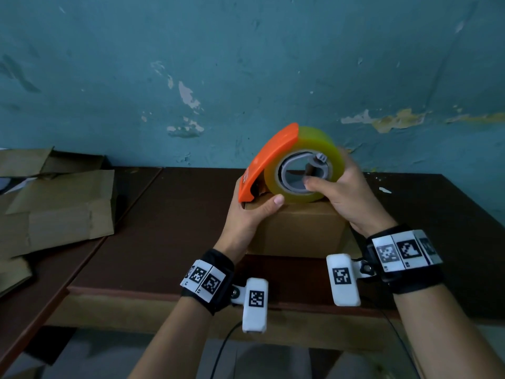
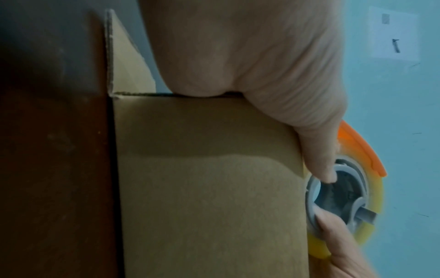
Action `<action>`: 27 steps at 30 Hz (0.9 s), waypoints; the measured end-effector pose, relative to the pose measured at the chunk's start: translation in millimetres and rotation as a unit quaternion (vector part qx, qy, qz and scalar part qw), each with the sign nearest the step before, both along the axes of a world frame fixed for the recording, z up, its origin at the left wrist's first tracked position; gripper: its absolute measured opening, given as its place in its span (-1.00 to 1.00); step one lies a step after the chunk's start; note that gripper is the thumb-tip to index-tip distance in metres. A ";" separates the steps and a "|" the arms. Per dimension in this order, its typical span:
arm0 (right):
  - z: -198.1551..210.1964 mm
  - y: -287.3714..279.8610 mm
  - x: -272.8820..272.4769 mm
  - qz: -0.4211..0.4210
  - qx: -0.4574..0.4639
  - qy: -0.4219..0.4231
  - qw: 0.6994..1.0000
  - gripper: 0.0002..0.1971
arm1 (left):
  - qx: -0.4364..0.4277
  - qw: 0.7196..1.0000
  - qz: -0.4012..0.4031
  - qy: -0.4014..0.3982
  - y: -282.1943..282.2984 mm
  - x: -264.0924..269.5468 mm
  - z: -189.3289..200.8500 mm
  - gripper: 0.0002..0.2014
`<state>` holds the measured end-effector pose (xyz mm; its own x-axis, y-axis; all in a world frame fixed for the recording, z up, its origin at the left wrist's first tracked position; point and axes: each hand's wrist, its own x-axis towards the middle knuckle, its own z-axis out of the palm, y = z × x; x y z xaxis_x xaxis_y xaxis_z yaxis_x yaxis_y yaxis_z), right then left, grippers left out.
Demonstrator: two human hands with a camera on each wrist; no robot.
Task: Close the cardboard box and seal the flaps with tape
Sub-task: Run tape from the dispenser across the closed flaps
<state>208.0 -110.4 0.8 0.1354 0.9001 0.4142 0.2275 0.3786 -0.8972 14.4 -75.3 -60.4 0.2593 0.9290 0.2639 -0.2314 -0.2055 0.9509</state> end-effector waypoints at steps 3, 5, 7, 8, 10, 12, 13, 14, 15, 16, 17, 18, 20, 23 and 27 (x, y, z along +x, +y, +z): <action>0.9 0.0 0.1 -0.008 0.003 -0.009 1.000 -0.57 | -0.009 1.000 -0.005 -0.004 1.9 0.0 0.3 -0.23; 1.0 -1.2 0.0 -0.014 0.007 -0.014 1.000 -0.58 | -0.012 1.000 -0.006 -0.006 3.1 -0.9 -0.7 -0.26; 1.1 -2.4 0.3 -0.020 0.008 -0.019 1.000 -0.59 | -0.013 1.000 -0.009 -0.011 3.2 -1.3 -1.8 -0.26; 1.5 -2.7 0.4 -0.021 0.005 -0.022 1.000 -0.60 | -0.015 1.000 -0.009 -0.016 3.2 -1.4 -2.5 -0.26; 1.9 -3.2 1.2 -0.023 -0.001 -0.023 0.999 -0.60 | -0.017 1.000 -0.010 -0.023 1.9 -1.1 -2.7 -0.27; 2.6 -3.3 1.6 -0.024 -0.003 -0.021 1.000 -0.60 | -0.022 0.999 -0.012 -0.025 1.9 -0.5 -3.7 -0.27; 3.2 -3.5 1.6 -0.023 -0.004 -0.020 1.000 -0.60 | -0.026 0.999 -0.011 -0.026 2.2 -0.6 -4.0 -0.27; 3.6 -3.4 1.7 -0.023 -0.005 -0.020 1.000 -0.60 | -0.030 0.999 -0.008 -0.028 2.8 -0.7 -4.2 -0.26; 4.5 -3.2 2.1 -0.022 -0.006 -0.019 1.000 -0.60 | -0.032 0.999 -0.008 -0.030 3.6 -0.9 -5.0 -0.26; 5.2 -3.1 2.4 -0.021 -0.007 -0.017 1.000 -0.60 | -0.033 0.999 -0.012 -0.031 4.5 -1.5 -5.8 -0.26; 6.2 -3.1 2.8 -0.018 -0.010 -0.017 1.000 -0.60 | -0.034 0.999 -0.016 -0.030 4.6 -1.9 -6.5 -0.26; 7.2 -3.0 3.3 -0.016 -0.012 -0.019 1.000 -0.60 | -0.035 0.999 -0.016 -0.027 4.1 -2.1 -6.4 -0.26; 8.4 -2.7 4.5 -0.017 -0.016 -0.027 0.999 -0.60 | -0.036 0.999 -0.010 -0.022 2.2 -2.5 -5.0 -0.27; 9.7 -3.4 6.4 -0.024 -0.019 -0.044 0.999 -0.60 | -0.036 0.999 -0.009 -0.022 0.3 -2.8 -3.1 -0.29; 10.9 -5.1 9.2 -0.039 -0.025 -0.051 0.998 -0.58 | -0.043 0.999 -0.010 -0.030 0.1 -3.7 -1.8 -0.31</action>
